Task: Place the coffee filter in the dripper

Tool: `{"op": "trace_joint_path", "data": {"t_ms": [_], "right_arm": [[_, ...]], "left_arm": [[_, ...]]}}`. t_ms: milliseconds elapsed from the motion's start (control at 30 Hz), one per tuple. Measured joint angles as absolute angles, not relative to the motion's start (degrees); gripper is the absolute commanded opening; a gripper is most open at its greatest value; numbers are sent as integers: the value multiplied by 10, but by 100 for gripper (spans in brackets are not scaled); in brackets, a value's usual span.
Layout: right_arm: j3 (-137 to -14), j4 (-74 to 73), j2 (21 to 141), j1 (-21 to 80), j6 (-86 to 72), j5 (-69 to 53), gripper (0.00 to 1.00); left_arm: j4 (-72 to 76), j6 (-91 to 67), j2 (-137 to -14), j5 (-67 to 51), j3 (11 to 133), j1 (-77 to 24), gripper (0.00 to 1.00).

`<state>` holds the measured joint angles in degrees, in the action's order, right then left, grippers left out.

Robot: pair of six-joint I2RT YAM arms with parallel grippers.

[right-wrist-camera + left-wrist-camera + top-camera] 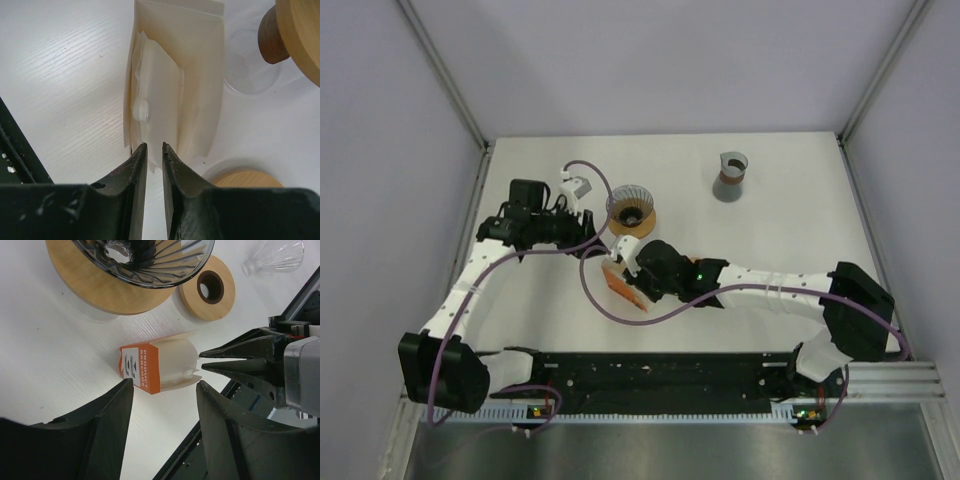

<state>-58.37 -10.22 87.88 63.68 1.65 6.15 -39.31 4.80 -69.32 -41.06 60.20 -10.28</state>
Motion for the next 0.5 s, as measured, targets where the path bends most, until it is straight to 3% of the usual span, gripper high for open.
{"op": "trace_joint_path", "data": {"t_ms": [500], "right_arm": [[-584, -94, 923, 637, 16, 98, 11]], "left_arm": [[-375, 46, -700, -396, 594, -109, 56]]}}
